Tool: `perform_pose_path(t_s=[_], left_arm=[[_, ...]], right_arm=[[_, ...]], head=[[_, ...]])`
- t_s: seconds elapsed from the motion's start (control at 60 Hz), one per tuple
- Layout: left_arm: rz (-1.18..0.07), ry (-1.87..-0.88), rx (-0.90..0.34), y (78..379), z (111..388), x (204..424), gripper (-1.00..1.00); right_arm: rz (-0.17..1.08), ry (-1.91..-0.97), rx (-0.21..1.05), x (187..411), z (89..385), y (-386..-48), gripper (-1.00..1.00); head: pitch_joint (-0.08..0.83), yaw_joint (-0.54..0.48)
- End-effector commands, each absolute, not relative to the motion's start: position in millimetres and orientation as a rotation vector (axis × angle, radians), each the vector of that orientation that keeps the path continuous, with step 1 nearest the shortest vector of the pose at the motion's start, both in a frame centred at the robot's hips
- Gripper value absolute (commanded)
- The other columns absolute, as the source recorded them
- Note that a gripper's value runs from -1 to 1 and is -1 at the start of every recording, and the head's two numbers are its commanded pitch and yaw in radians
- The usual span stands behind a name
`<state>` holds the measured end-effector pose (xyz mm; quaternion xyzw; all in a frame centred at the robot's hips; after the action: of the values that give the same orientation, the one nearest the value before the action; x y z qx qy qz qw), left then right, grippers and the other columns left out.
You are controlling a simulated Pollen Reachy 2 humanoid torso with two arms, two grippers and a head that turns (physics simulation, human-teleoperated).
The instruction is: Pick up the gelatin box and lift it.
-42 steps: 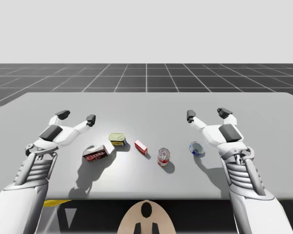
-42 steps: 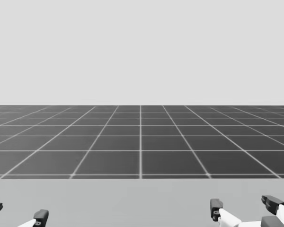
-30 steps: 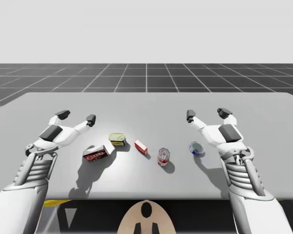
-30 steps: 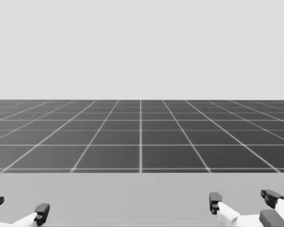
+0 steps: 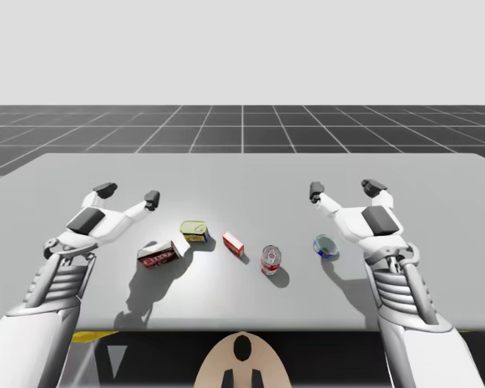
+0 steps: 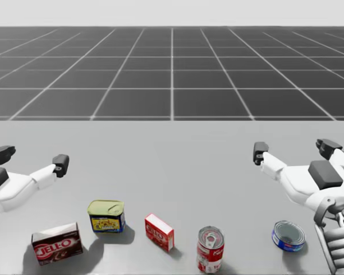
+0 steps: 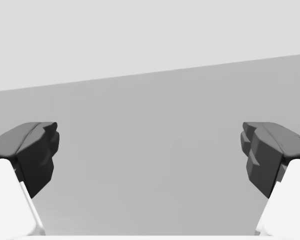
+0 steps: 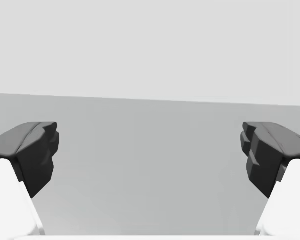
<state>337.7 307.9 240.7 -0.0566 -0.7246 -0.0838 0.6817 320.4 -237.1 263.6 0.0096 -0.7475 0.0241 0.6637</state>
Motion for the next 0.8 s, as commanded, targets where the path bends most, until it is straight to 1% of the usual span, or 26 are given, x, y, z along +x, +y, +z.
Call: perform_pose_path(t_s=[0.017, 0.083, 0.2, 0.417, 0.567, 0.75, 0.8], left_arm=[[-0.191, -1.622, -0.125, 307.2, 240.0, 338.2, -1.00], [-0.193, -1.621, -0.126, 306.7, 239.9, 338.3, -1.00], [-0.197, -1.619, -0.128, 305.5, 239.8, 338.1, -1.00], [-0.204, -1.621, -0.123, 304.9, 240.7, 337.3, -1.00], [-0.206, -1.624, -0.123, 303.7, 242.6, 335.6, -1.00], [-0.223, -1.616, -0.125, 295.5, 248.4, 328.3, -1.00], [-0.227, -1.594, -0.163, 292.6, 254.0, 322.5, -1.00]], right_arm=[[0.068, -1.697, -0.045, 321.6, 261.4, -236.4, -1.00], [0.078, -1.702, -0.072, 322.3, 259.6, -236.2, -1.00], [0.070, -1.693, -0.061, 322.4, 259.1, -236.3, -1.00], [0.069, -1.685, -0.046, 322.5, 259.2, -236.5, -1.00], [0.056, -1.683, -0.029, 322.4, 261.1, -238.2, -1.00], [0.054, -1.682, -0.024, 322.9, 261.6, -238.9, -1.00], [0.051, -1.682, -0.023, 323.1, 261.8, -239.5, -1.00]], head=[[0.450, 0.01], [0.495, 0.01], [0.567, 0.03], [0.660, 0.05], [0.694, 0.07], [0.702, 0.09], [0.702, 0.09]])
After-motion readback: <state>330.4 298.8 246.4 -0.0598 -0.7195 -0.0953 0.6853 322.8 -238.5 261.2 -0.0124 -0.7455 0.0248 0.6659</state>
